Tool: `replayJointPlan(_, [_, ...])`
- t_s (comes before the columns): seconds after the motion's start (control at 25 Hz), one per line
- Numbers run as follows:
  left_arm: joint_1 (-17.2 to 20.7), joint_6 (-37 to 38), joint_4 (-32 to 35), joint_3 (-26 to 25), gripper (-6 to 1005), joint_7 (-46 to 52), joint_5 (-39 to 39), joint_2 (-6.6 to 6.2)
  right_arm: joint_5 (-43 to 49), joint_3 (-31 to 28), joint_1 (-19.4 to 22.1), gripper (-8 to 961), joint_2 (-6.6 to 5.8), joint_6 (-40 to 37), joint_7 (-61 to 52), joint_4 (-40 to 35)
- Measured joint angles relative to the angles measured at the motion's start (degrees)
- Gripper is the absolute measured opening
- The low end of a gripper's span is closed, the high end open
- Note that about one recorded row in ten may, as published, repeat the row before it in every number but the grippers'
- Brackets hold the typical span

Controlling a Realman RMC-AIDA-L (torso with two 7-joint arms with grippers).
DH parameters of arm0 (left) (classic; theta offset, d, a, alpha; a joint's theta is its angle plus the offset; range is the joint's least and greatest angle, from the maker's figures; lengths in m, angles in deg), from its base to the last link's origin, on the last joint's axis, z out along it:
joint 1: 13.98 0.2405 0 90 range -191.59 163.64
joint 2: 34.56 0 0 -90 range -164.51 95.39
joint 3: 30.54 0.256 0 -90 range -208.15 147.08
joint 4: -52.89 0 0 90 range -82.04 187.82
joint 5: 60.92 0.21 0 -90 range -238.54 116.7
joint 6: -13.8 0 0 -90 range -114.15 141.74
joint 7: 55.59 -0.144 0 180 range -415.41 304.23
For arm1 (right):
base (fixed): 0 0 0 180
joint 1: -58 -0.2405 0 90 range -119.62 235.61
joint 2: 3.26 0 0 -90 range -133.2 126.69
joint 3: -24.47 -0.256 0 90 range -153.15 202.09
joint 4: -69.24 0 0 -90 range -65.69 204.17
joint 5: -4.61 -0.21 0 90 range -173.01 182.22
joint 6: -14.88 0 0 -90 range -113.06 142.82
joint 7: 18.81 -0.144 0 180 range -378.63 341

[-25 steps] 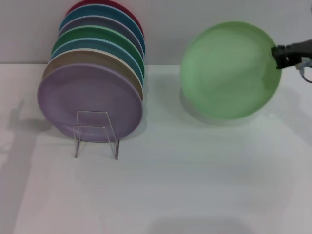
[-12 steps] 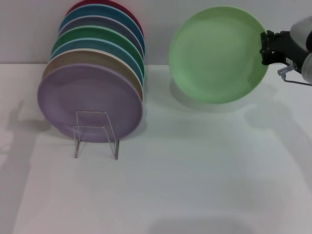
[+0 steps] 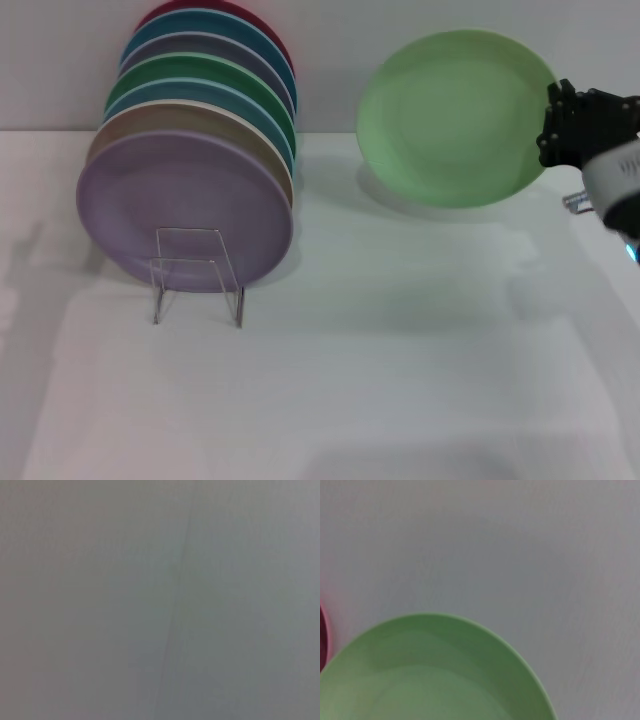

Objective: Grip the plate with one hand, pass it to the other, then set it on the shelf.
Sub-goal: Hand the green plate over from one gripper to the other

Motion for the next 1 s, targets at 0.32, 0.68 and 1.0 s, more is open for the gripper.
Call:
replayJointPlan(0.32, [1.83, 3.32, -0.18, 4.87, 783, 0.03, 0.00, 0.05, -0.04, 5.66, 0.61, 17, 0.16, -18.11, -4.50, -8.36])
replayJointPlan(0.68, [3.00, 3.92, -0.88, 12.60, 782, 0.04, -0.02, 0.20, -0.09, 8.25, -3.78, 17, 0.35, -32.02, -17.73, -23.27])
replayJointPlan(1.0, [3.93, 5.48, -1.05, 18.77, 780, -0.68, -0.04, -0.13, -0.11, 14.30, -0.46, 16, 0.41, -41.42, -21.34, -25.30])
